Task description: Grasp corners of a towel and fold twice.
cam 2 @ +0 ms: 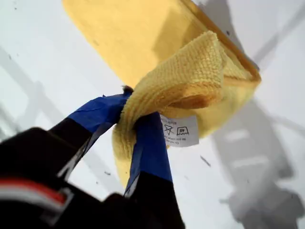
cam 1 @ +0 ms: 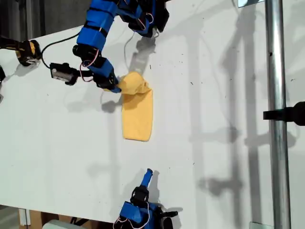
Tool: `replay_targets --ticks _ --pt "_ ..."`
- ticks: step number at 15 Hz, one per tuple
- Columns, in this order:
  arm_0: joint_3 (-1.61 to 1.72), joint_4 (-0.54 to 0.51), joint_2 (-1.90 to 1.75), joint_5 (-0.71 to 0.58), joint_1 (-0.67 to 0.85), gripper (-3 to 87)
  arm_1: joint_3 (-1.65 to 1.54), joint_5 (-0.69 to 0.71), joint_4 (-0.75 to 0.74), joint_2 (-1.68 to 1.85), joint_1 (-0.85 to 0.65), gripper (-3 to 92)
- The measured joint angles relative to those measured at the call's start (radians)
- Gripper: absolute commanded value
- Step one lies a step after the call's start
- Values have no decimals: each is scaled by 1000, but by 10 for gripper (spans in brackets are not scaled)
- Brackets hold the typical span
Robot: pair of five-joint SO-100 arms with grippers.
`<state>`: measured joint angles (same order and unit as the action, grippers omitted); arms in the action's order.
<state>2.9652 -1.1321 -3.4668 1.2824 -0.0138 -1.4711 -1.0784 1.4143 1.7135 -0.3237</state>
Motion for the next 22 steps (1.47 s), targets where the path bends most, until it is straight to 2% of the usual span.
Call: replay_targets --ticks 2,7,12,13,15,16,17,20,21,22 --pt "0 0 0 0 0 100 164 11 -64 -170 51 2" --pt "0 0 0 0 9 101 183 11 -325 -362 124 1" --pt "0 0 0 6 11 101 219 8 -551 -641 127 0" --pt "0 0 0 6 11 101 249 8 -568 -676 127 61" --pt "0 0 0 6 11 102 321 8 -563 -707 127 289" --pt "0 0 0 6 11 102 376 17 -543 -707 127 358" --pt "0 0 0 9 11 103 417 40 -528 -699 130 367" --pt "0 0 0 12 11 101 417 135 -511 -453 132 316" --pt "0 0 0 12 11 103 362 150 -511 -295 130 275" --pt "0 0 0 12 11 104 250 150 -492 -107 106 179"
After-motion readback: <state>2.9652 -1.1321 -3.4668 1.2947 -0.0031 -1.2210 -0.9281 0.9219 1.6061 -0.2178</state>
